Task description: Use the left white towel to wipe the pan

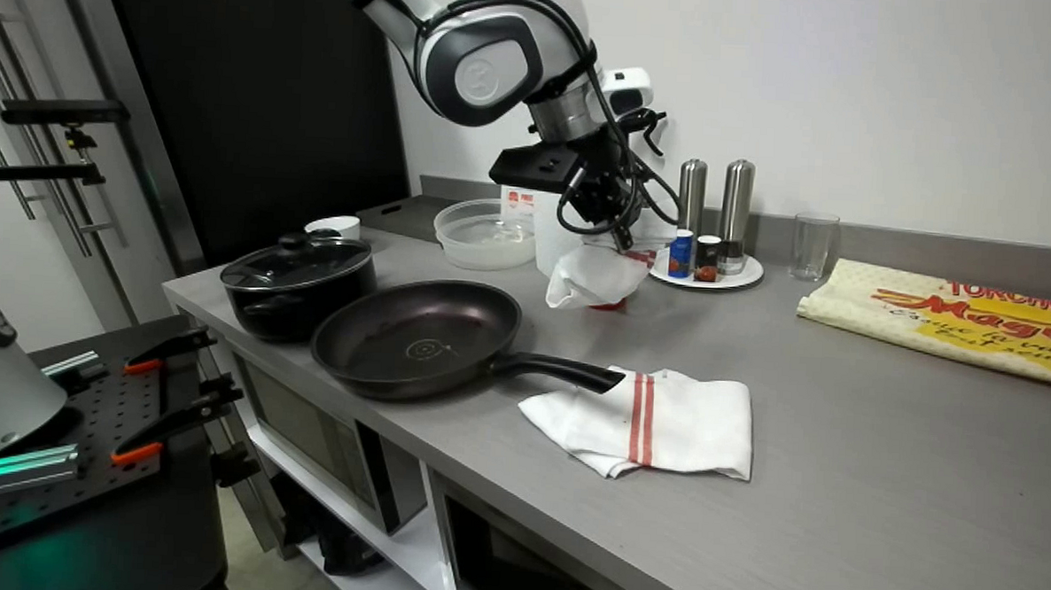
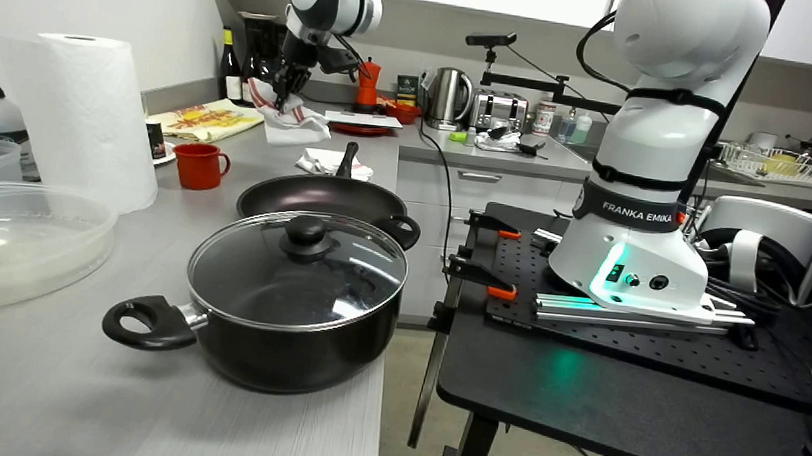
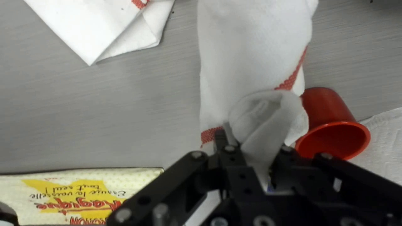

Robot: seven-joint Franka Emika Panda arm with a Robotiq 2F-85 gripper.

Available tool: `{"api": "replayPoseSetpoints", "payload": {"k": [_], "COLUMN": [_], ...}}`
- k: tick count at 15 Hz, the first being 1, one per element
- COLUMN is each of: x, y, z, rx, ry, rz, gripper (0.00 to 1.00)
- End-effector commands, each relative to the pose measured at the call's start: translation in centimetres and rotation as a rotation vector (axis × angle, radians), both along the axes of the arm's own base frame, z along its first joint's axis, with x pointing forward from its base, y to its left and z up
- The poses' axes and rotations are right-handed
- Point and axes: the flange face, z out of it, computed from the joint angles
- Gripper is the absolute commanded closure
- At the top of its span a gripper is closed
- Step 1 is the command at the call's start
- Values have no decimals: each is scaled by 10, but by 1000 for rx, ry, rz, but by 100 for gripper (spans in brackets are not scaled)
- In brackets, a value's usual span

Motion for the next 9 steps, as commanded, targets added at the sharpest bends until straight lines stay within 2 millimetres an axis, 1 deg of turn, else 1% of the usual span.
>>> {"api": "replayPoseSetpoints", "payload": {"k": [1, 4, 6, 8, 9], "x": [32, 46, 52, 55, 58], "y": [-11, -10, -4, 3, 7], "z": [-29, -59, -83, -101, -109], "rx": [29, 31, 28, 37, 37], "ry": [55, 112, 159, 196, 206], "rz": [-46, -60, -59, -52, -49], "gripper": [95, 95, 95, 95, 61]}}
